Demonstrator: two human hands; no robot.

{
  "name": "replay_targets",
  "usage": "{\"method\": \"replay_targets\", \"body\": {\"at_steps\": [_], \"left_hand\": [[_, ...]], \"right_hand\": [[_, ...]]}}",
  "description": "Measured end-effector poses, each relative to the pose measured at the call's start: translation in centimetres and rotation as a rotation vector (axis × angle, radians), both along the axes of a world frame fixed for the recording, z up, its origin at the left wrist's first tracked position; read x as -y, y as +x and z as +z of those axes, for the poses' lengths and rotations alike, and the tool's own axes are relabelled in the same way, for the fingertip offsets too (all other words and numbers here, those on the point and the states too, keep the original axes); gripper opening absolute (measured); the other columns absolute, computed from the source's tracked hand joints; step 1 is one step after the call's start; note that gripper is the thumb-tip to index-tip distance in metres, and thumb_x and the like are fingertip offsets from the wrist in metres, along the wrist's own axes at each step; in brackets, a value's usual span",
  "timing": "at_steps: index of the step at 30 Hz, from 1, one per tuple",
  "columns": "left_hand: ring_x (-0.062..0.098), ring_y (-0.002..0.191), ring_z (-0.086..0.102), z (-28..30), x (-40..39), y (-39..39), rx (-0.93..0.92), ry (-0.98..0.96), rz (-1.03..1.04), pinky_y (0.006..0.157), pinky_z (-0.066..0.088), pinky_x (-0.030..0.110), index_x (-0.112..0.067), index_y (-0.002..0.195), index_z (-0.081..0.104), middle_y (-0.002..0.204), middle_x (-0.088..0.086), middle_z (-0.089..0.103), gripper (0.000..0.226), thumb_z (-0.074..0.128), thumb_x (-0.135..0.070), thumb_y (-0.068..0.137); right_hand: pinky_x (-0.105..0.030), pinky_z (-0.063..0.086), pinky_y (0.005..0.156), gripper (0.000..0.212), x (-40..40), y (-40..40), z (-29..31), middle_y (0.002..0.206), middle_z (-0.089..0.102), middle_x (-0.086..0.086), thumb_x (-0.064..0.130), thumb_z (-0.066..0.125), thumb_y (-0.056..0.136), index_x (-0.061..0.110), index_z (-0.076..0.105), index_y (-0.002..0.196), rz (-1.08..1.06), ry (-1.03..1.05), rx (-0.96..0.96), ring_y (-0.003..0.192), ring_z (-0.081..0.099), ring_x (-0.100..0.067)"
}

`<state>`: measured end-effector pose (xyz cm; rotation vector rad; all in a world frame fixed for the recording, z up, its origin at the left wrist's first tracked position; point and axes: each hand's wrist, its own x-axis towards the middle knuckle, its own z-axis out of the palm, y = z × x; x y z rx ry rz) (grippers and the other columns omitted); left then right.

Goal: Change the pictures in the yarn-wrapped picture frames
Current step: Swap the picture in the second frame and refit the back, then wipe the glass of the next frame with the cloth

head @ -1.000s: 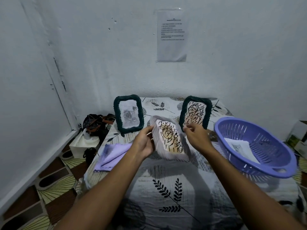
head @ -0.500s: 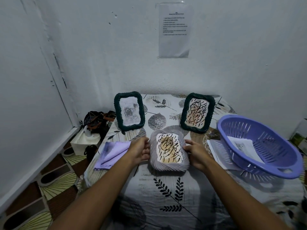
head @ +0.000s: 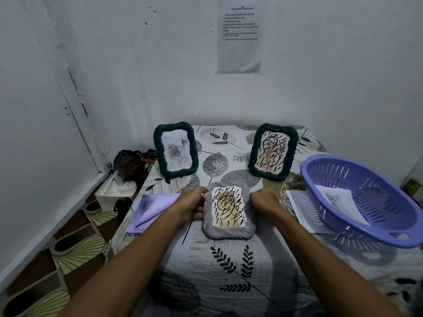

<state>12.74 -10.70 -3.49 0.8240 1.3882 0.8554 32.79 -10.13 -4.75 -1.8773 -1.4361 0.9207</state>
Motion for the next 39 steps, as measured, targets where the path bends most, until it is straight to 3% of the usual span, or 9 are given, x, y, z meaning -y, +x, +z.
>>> {"method": "replay_targets", "body": {"at_steps": [5, 15, 19, 25, 28, 30, 33, 37, 39], "left_hand": [[0.016, 0.052, 0.035, -0.4, -0.4, -0.4, -0.063, 0.03, 0.007, 0.052, 0.036, 0.024, -0.01, 0.088, 0.05, 0.064, 0.007, 0.042, 0.011, 0.054, -0.02, 0.091], [0.019, 0.054, 0.043, -0.4, -0.4, -0.1, -0.076, 0.062, 0.017, 0.046, 0.043, 0.021, -0.005, 0.095, 0.051, 0.075, 0.014, 0.049, 0.015, 0.057, -0.018, 0.091], [0.02, 0.06, 0.044, -0.8, -0.5, -0.2, -0.087, 0.078, 0.023, 0.051, 0.042, 0.025, -0.006, 0.092, 0.052, 0.08, 0.015, 0.048, 0.013, 0.058, -0.018, 0.09], [0.02, 0.063, 0.043, -0.9, 0.1, -0.6, -0.158, 0.142, -0.069, 0.051, 0.039, 0.026, -0.001, 0.095, 0.059, 0.082, 0.015, 0.047, 0.013, 0.057, -0.013, 0.091], [0.023, 0.068, 0.051, -0.4, 0.6, -1.6, -0.226, 0.245, -0.116, 0.055, 0.044, 0.029, 0.0, 0.098, 0.064, 0.083, 0.016, 0.056, 0.014, 0.058, -0.011, 0.092], [0.021, 0.079, 0.058, 0.3, 1.0, -2.7, -0.295, 0.359, -0.135, 0.064, 0.053, 0.031, -0.006, 0.102, 0.065, 0.091, 0.01, 0.063, 0.012, 0.059, -0.012, 0.093], [0.022, 0.084, 0.062, 1.2, 1.3, -5.5, -0.399, 0.51, -0.098, 0.076, 0.054, 0.035, -0.007, 0.108, 0.066, 0.095, 0.007, 0.068, 0.018, 0.063, -0.012, 0.091], [0.018, 0.089, 0.064, 1.6, 1.9, -10.4, -0.622, 0.633, -0.031, 0.08, 0.053, 0.028, -0.005, 0.109, 0.068, 0.1, 0.006, 0.069, 0.021, 0.065, -0.011, 0.089], [0.012, 0.086, 0.062, 1.3, 2.1, -12.7, -0.729, 0.646, -0.026, 0.073, 0.049, 0.019, -0.006, 0.109, 0.067, 0.097, 0.001, 0.067, 0.021, 0.064, -0.011, 0.089]], "right_hand": [[-0.029, 0.027, 0.054, 0.024, -0.4, 0.3, -0.3, 0.062, 0.039, -0.005, 0.006, 0.045, 0.086, 0.011, 0.041, 0.062, 0.011, -0.017, 0.025, 0.06, 0.039, -0.018], [-0.028, 0.034, 0.056, 0.019, -0.4, 0.5, -1.6, 0.068, 0.048, -0.008, 0.013, 0.046, 0.09, 0.004, 0.054, 0.075, 0.014, -0.016, 0.082, 0.068, 0.048, -0.021], [-0.026, 0.037, 0.054, 0.021, -0.6, 0.4, -2.0, 0.076, 0.053, -0.012, 0.016, 0.049, 0.09, -0.001, 0.06, 0.084, 0.005, -0.005, 0.145, 0.071, 0.052, -0.023], [-0.037, 0.054, 0.072, 0.022, -0.5, -0.3, -2.2, 0.089, 0.062, -0.011, 0.028, 0.05, 0.09, 0.008, 0.059, 0.086, 0.026, -0.012, 0.388, 0.081, 0.061, -0.027], [-0.041, 0.053, 0.082, 0.023, -0.3, -1.2, -1.6, 0.108, 0.062, -0.009, 0.029, 0.051, 0.09, 0.015, 0.063, 0.102, 0.023, 0.133, 0.475, 0.093, 0.059, -0.025], [-0.039, 0.052, 0.085, 0.027, -0.4, -2.3, -0.5, 0.115, 0.062, -0.007, 0.021, 0.055, 0.09, 0.012, 0.063, 0.114, 0.078, 0.256, 0.407, 0.1, 0.059, -0.022], [-0.039, 0.053, 0.086, 0.028, -0.5, -5.0, 1.3, 0.11, 0.068, -0.009, 0.01, 0.054, 0.09, 0.006, 0.065, 0.115, 0.228, 0.351, 0.167, 0.099, 0.063, -0.021], [-0.037, 0.052, 0.092, 0.027, -1.4, -10.0, 2.2, 0.11, 0.069, -0.013, -0.001, 0.055, 0.089, 0.002, 0.067, 0.114, 0.451, 0.316, 0.017, 0.099, 0.064, -0.02], [-0.038, 0.051, 0.096, 0.028, -2.0, -12.6, 2.3, 0.113, 0.068, -0.013, -0.002, 0.056, 0.089, 0.001, 0.067, 0.115, 0.547, 0.318, 0.025, 0.103, 0.064, -0.021]]}}
